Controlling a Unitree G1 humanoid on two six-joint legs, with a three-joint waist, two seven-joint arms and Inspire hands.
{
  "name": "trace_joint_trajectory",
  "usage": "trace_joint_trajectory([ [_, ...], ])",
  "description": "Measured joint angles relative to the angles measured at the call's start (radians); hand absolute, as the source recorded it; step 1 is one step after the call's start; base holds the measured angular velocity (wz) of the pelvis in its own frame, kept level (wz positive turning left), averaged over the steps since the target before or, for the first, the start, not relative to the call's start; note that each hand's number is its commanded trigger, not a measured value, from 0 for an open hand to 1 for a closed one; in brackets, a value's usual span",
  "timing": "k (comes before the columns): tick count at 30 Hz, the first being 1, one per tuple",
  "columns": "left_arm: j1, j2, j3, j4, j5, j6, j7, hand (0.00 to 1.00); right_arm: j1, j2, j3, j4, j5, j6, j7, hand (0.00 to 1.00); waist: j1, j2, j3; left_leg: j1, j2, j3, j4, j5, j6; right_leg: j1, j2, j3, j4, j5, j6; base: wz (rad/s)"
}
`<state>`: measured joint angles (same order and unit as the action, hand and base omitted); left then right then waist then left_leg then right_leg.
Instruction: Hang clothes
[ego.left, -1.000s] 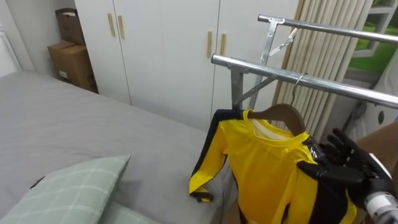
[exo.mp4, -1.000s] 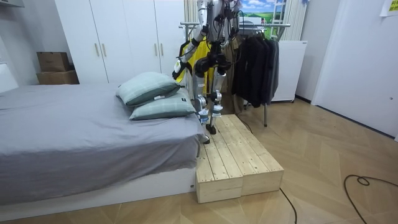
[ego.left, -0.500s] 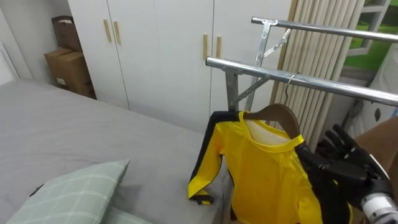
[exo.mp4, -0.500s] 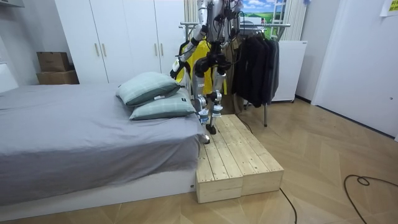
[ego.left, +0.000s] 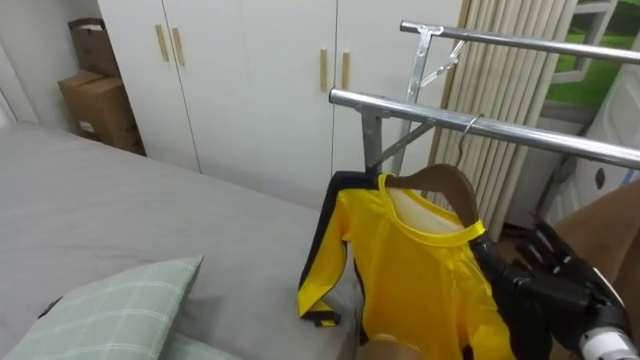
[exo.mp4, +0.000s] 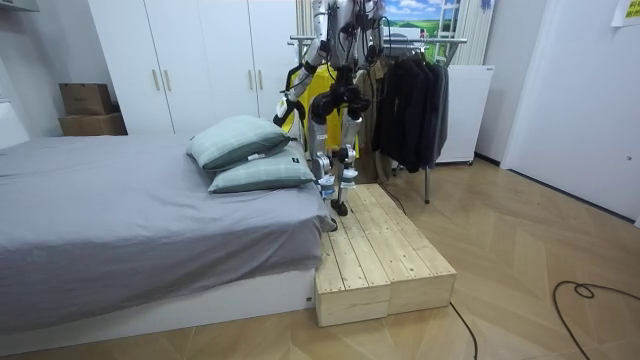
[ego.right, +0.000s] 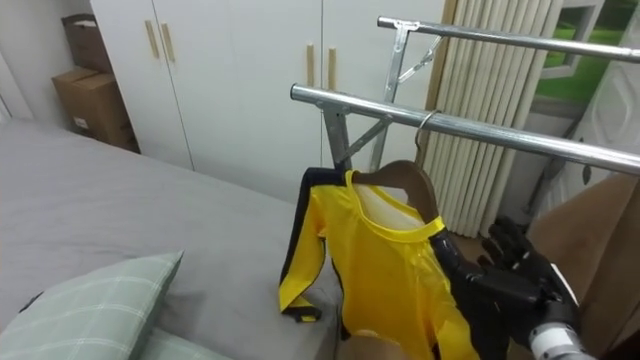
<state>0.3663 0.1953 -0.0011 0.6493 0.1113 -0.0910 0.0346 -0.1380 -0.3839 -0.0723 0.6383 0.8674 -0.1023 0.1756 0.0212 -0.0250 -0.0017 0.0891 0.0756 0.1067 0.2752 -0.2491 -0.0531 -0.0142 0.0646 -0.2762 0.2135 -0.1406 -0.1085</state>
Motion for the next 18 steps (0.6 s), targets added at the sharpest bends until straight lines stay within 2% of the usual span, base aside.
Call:
trace_joint_trajectory([
  [3, 0.0, -0.003, 0.0, 0.0, 0.0, 0.001, 0.0, 0.0, 0.0, 0.001, -0.002, 0.018, 0.0, 0.0, -0.011, 0.0, -0.004, -0.002, -0.0026, 0.0, 0.001, -0.001, -0.001, -0.001, 0.002, 0.003, 0.001, 0.0, -0.009, 0.002, 0.003, 0.0],
  [12, 0.001, -0.005, 0.0, 0.0, 0.0, 0.001, 0.016, 0.0, 0.053, 0.013, -0.023, 0.022, -0.016, 0.0, -0.049, 0.0, -0.027, -0.006, 0.0, 0.002, -0.001, -0.005, -0.009, -0.005, 0.008, -0.001, 0.001, 0.004, -0.009, -0.006, 0.01, 0.0],
  [14, 0.002, -0.004, 0.0, 0.0, 0.001, 0.001, 0.025, 0.0, 0.053, 0.013, -0.037, 0.022, -0.057, 0.0, -0.054, 0.0, -0.044, -0.01, 0.0007, -0.001, -0.002, -0.005, -0.009, -0.006, 0.009, -0.003, 0.001, 0.005, -0.009, -0.007, 0.012, 0.0],
  [16, -0.002, -0.004, 0.0, 0.012, 0.002, 0.001, 0.025, 0.0, 0.053, 0.013, -0.038, 0.022, -0.096, 0.0, -0.059, 0.0, -0.053, -0.017, 0.0036, 0.0, -0.002, -0.002, -0.01, -0.006, 0.009, -0.004, 0.002, 0.008, -0.009, -0.007, 0.012, -0.06],
  [18, -0.003, -0.002, 0.0, 0.021, 0.009, 0.001, 0.025, 0.0, 0.053, 0.013, -0.038, 0.02, -0.147, 0.0, -0.066, 0.0, -0.055, -0.019, 0.0031, 0.002, -0.002, -0.001, -0.009, -0.006, 0.009, -0.006, 0.005, 0.017, -0.008, -0.006, 0.011, -0.14],
])
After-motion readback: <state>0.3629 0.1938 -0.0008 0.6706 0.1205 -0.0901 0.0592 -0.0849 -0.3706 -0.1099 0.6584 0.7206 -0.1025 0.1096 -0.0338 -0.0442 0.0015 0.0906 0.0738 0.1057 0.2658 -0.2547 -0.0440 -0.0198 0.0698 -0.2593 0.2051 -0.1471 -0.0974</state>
